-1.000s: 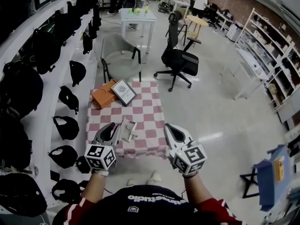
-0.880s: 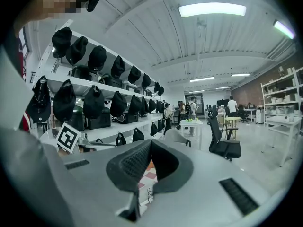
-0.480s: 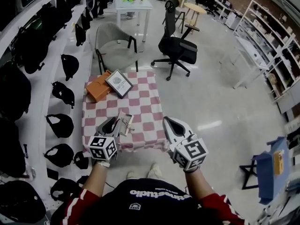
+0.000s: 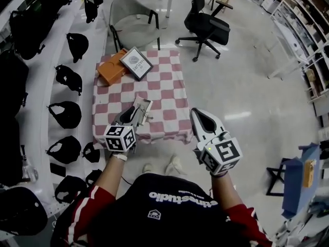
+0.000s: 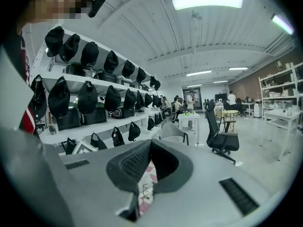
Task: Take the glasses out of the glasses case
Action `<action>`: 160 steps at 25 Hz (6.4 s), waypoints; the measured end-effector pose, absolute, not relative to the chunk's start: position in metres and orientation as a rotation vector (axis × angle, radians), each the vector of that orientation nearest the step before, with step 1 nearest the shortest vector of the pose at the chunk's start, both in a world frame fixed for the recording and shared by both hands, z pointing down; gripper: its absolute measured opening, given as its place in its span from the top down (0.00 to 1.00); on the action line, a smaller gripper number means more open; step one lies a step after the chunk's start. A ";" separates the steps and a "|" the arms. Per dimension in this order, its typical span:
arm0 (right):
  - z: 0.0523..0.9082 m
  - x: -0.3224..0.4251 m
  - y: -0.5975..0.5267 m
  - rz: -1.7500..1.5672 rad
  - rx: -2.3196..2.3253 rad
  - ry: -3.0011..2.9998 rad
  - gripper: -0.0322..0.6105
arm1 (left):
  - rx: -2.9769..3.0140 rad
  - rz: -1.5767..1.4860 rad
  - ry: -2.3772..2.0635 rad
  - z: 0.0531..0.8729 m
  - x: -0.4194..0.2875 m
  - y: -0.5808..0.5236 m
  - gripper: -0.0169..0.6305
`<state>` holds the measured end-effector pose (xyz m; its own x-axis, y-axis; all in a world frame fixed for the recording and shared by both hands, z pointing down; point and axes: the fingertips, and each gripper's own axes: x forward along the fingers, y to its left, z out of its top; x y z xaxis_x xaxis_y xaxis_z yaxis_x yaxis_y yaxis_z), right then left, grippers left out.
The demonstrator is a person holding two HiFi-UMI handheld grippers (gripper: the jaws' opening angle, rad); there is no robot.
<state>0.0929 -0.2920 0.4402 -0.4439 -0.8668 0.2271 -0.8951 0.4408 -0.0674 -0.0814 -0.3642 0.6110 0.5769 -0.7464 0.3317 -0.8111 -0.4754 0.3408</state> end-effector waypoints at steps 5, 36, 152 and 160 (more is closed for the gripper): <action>0.454 0.101 -0.294 0.321 1.563 -2.510 0.95 | 2.297 0.221 -1.257 0.639 -0.080 -0.370 0.84; 0.503 0.132 -0.319 0.474 1.549 -2.438 0.95 | 2.001 0.460 -1.276 0.808 -0.080 -0.411 0.83; 0.396 0.070 -0.256 0.178 1.688 -2.583 0.95 | 2.651 -0.106 -1.127 0.443 -0.100 -0.289 0.94; 0.382 0.059 -0.256 0.157 1.753 -2.610 0.95 | 2.679 -0.170 -1.207 0.411 -0.132 -0.288 0.94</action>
<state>0.0592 -0.2557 0.3818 -0.3800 -0.9236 0.0505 -0.9230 0.3751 -0.0863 -0.1317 -0.2883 0.4106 0.6601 -0.7508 -0.0234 -0.7280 -0.6472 0.2263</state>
